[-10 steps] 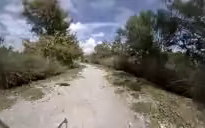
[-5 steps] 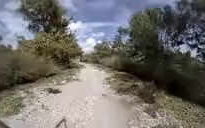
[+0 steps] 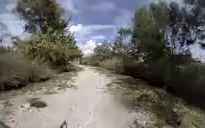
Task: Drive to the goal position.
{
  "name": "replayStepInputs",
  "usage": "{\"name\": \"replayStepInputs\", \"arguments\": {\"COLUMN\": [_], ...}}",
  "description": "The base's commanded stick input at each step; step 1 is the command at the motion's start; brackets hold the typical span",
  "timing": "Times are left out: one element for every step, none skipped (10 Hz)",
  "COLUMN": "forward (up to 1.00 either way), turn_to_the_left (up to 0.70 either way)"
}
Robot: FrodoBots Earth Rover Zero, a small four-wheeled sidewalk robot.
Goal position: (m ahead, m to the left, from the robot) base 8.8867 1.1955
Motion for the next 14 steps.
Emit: {"name": "replayStepInputs", "arguments": {"forward": [0.85,0.85,0.85,0.85,0.85,0.85,0.85,0.85,0.85,0.85,0.85,0.85,0.85,0.85], "turn_to_the_left": [0.00,0.00,0.00,0.00,0.00,0.00,0.06,0.34,0.34,0.21,0.09,0.00,0.00,0.00]}}
